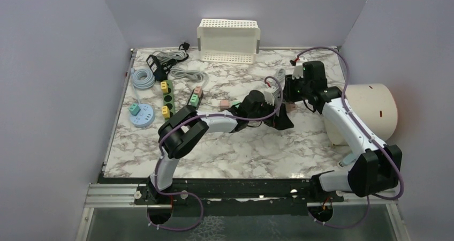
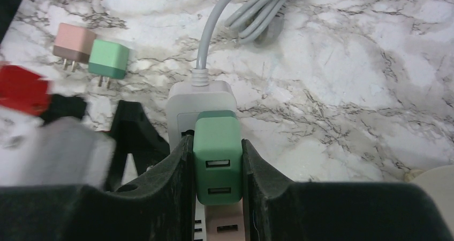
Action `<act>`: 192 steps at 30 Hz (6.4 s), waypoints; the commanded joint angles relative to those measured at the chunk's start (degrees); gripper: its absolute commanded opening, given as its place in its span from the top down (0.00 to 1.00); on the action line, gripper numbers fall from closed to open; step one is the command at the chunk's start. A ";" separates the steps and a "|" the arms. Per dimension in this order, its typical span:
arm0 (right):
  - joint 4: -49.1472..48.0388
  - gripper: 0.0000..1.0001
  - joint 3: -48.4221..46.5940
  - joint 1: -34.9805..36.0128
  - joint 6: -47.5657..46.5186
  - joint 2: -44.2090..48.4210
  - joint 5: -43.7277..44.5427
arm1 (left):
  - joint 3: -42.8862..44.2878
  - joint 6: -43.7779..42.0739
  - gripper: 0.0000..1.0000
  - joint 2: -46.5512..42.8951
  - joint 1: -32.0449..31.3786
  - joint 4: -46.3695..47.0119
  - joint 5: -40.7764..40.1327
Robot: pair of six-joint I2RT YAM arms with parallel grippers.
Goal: Pull the plug off the socket
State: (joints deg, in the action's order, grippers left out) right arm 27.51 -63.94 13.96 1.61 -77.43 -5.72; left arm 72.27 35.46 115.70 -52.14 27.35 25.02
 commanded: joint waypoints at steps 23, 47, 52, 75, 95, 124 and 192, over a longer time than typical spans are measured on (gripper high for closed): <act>-3.17 0.99 -3.02 0.37 2.09 11.78 -9.77 | 1.07 -0.68 1.00 1.34 5.98 9.21 0.68; -12.29 0.99 7.03 0.44 -20.21 2.55 -50.07 | 36.03 -38.27 1.00 -11.41 22.32 -37.05 -4.54; 3.29 0.99 -5.07 0.41 -49.38 -15.29 -60.87 | 34.53 -40.03 1.00 -17.67 24.17 -39.38 -5.40; 35.38 0.76 -42.25 3.12 -77.57 -56.12 -44.08 | 25.59 -38.89 1.00 -27.45 30.47 -36.16 -0.24; -33.96 0.01 -5.41 3.89 -25.22 -21.79 -32.27 | 22.75 -38.98 1.00 -28.71 30.78 -36.11 -0.39; 22.67 0.01 -16.14 14.05 84.35 -18.55 24.29 | 13.65 -37.56 1.00 -34.87 30.96 -34.09 -4.50; 17.11 0.21 -38.01 16.63 24.49 -49.20 9.63 | 12.88 -39.62 1.00 -32.79 29.54 -35.79 -8.79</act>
State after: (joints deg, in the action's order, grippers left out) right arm 46.61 -105.38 30.44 31.03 -129.19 7.66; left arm 83.24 -4.36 83.64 -22.35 -13.91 17.47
